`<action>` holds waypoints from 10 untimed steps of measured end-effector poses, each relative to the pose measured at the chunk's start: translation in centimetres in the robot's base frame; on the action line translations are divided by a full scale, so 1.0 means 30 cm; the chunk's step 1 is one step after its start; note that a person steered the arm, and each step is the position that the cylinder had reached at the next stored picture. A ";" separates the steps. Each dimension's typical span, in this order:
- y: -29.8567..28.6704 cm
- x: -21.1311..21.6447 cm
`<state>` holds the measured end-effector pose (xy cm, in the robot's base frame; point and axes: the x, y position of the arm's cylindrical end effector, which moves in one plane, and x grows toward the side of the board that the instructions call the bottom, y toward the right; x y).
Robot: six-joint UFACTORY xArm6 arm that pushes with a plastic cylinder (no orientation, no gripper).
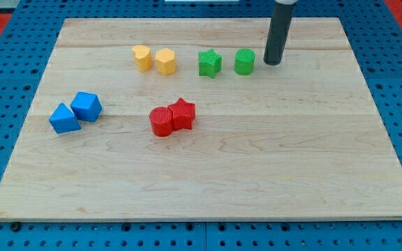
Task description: Push the green blocks into the yellow hexagon
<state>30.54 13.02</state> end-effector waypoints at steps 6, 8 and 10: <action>-0.269 0.047; -0.331 0.046; -0.179 0.046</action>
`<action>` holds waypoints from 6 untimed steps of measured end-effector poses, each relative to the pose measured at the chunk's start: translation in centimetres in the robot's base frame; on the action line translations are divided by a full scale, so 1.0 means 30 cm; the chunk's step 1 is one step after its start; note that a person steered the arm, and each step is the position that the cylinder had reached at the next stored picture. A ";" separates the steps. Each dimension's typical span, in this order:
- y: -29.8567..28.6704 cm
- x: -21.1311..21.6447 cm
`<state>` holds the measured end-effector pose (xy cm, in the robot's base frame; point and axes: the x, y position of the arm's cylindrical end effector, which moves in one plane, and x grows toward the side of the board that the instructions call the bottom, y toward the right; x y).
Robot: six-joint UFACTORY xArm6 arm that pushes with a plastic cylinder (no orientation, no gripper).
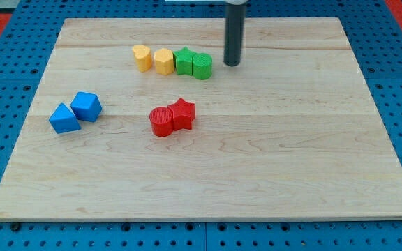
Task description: Push the green blocks into the yellow hexagon
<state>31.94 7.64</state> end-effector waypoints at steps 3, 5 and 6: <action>0.494 0.277; 0.106 0.391; -0.121 0.391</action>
<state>43.65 4.02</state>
